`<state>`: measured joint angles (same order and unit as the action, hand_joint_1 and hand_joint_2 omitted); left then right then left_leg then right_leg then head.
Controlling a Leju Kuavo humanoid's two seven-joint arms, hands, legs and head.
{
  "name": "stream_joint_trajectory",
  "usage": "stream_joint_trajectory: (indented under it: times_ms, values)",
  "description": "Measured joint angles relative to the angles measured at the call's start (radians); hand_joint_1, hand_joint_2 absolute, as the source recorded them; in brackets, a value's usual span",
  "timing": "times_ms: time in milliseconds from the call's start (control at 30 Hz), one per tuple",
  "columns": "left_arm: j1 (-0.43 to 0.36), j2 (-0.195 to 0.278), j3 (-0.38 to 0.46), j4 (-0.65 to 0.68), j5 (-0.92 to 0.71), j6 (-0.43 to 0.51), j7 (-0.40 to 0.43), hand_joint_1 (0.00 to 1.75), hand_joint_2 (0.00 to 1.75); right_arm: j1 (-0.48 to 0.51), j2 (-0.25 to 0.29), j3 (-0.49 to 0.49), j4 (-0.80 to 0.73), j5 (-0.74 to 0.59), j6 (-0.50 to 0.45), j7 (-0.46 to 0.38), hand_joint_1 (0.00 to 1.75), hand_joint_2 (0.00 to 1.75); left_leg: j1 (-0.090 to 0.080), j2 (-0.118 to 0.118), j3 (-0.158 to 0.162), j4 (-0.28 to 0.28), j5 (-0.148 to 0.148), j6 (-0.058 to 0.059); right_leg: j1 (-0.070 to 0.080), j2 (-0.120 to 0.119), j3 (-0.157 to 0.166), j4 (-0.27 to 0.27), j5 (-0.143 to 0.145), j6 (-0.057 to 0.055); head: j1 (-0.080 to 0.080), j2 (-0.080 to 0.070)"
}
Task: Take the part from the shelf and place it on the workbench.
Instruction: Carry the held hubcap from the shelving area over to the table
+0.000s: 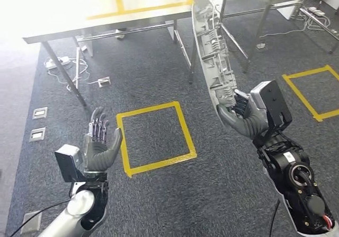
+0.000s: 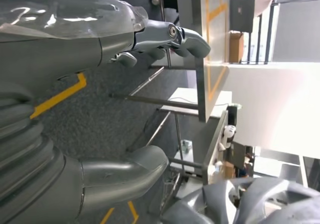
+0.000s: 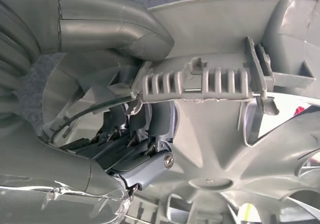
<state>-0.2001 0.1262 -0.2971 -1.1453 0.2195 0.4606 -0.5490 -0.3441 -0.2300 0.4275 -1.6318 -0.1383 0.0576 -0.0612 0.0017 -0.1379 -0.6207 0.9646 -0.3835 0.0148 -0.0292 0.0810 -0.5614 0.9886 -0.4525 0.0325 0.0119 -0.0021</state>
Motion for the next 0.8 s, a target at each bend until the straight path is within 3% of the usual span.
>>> stream_joint_trajectory:
  times_ms: [67, 100, 167, 233, 300, 333, 367, 400, 467, 500, 567, 633, 667, 733, 800]
  values:
    - [0.003, 0.0, 0.001, -0.002, -0.001, 0.0, 0.001, 0.0, 1.75, -0.001, 0.0, 0.001, 0.0, 0.0, 0.0, 0.0, 1.75, 1.75, 0.002, -0.026, -0.009, -0.002, 0.007, -0.012, 0.0, -0.014, 0.013, -0.012, -0.005, -0.007, 0.0, 0.0]
    - [0.005, 0.001, 0.002, -0.003, 0.0, 0.0, 0.001, 0.0, 1.75, -0.002, 0.0, 0.002, 0.0, 0.0, 0.0, 0.0, 1.75, 1.75, 0.0, -0.019, -0.012, -0.001, 0.006, -0.018, -0.001, -0.028, 0.015, -0.016, -0.003, -0.012, -0.001, 0.0]
    - [0.004, 0.003, 0.003, -0.006, 0.001, -0.001, 0.001, 0.0, 1.75, -0.003, 0.0, 0.002, 0.0, 0.0, 0.0, 0.0, 1.75, 1.75, -0.006, 0.041, -0.042, 0.056, -0.026, -0.029, -0.006, -0.057, 0.02, -0.024, 0.001, -0.022, -0.012, 0.0]
    - [0.002, 0.001, 0.003, -0.008, 0.002, -0.002, 0.0, 0.0, 1.75, -0.004, 0.0, 0.001, 0.0, 0.0, -0.002, 0.0, 1.75, 1.75, -0.003, 0.11, -0.108, 0.187, -0.087, -0.038, -0.004, -0.085, 0.022, -0.026, 0.001, -0.028, -0.024, 0.0]
    - [0.005, -0.003, 0.003, -0.008, 0.002, -0.002, 0.0, 0.0, 1.75, -0.003, 0.0, 0.001, 0.0, 0.0, -0.003, 0.0, 1.75, 1.75, 0.004, 0.129, -0.162, 0.288, -0.113, -0.042, -0.002, -0.112, 0.022, -0.026, -0.001, -0.03, -0.03, 0.0]
    - [0.006, -0.004, 0.003, -0.008, 0.002, -0.002, 0.0, 0.0, 1.75, -0.003, 0.0, 0.001, 0.0, 0.0, -0.004, 0.0, 1.75, 1.75, 0.006, 0.134, -0.163, 0.286, -0.101, -0.043, -0.002, -0.125, 0.024, -0.026, -0.003, -0.029, -0.035, 0.0]
    - [0.006, -0.005, 0.003, -0.009, 0.003, -0.002, 0.0, 0.0, 1.75, -0.003, 0.0, 0.001, 0.0, -0.001, -0.004, 0.001, 1.75, 1.75, 0.007, 0.137, -0.141, 0.241, -0.072, -0.042, -0.002, -0.135, 0.027, -0.026, -0.005, -0.028, -0.04, 0.0]
    - [0.005, -0.006, 0.003, -0.011, 0.004, -0.002, 0.0, 0.0, 1.75, -0.002, 0.0, 0.002, 0.0, -0.004, -0.004, 0.002, 1.75, 1.75, 0.008, 0.143, -0.102, 0.168, -0.037, -0.039, -0.002, -0.143, 0.03, -0.026, -0.008, -0.025, -0.046, 0.0]
    - [0.003, -0.008, 0.003, -0.016, 0.005, -0.002, -0.001, 0.0, 1.75, -0.002, 0.0, 0.001, -0.001, -0.012, -0.004, 0.003, 1.75, 1.75, 0.003, 0.153, -0.029, 0.036, 0.003, -0.03, 0.002, -0.154, 0.034, -0.026, -0.014, -0.016, -0.055, 0.0]
    - [0.003, -0.008, 0.003, -0.018, 0.006, -0.001, -0.001, 0.0, 1.75, -0.003, 0.0, 0.001, -0.001, -0.015, -0.005, 0.004, 1.75, 1.75, 0.0, 0.155, -0.011, 0.005, 0.007, -0.025, 0.004, -0.16, 0.036, -0.027, -0.016, -0.011, -0.056, 0.0]
    - [0.006, -0.007, 0.003, -0.02, 0.007, 0.0, -0.002, 0.0, 1.75, -0.002, 0.0, 0.001, -0.002, -0.017, -0.006, 0.005, 1.75, 1.75, -0.004, 0.15, -0.007, -0.005, 0.002, -0.015, 0.006, -0.167, 0.04, -0.031, -0.017, 0.0, -0.055, 0.0]
    - [0.006, -0.007, 0.003, -0.023, 0.009, 0.001, -0.002, 0.0, 1.75, -0.002, 0.0, 0.001, -0.003, -0.017, -0.008, 0.005, 1.75, 1.75, -0.001, 0.145, 0.001, -0.014, 0.003, -0.004, 0.004, -0.152, 0.037, -0.02, -0.032, 0.009, -0.053, 0.0]
    - [0.005, -0.008, 0.003, -0.025, 0.01, 0.001, -0.002, 0.0, 1.75, -0.002, 0.0, 0.001, -0.003, -0.017, -0.008, 0.006, 1.75, 1.75, 0.002, 0.144, 0.007, -0.019, 0.003, 0.002, 0.002, -0.134, 0.023, 0.012, -0.052, 0.013, -0.049, 0.0]
    - [0.003, -0.013, 0.003, -0.026, 0.012, 0.001, -0.003, 0.0, 1.75, -0.001, -0.001, 0.0, -0.003, -0.017, -0.008, 0.005, 1.75, 1.75, 0.003, 0.141, 0.012, -0.022, 0.001, 0.011, 0.002, -0.096, -0.039, 0.143, -0.114, 0.014, -0.036, 0.0]
    - [0.004, -0.017, 0.003, -0.026, 0.014, 0.0, -0.003, 0.0, 1.75, 0.001, -0.001, 0.0, -0.003, -0.017, -0.009, 0.005, 1.75, 1.75, 0.0, 0.134, 0.014, -0.021, -0.001, 0.016, 0.005, -0.085, -0.105, 0.264, -0.148, 0.014, -0.023, 0.0]
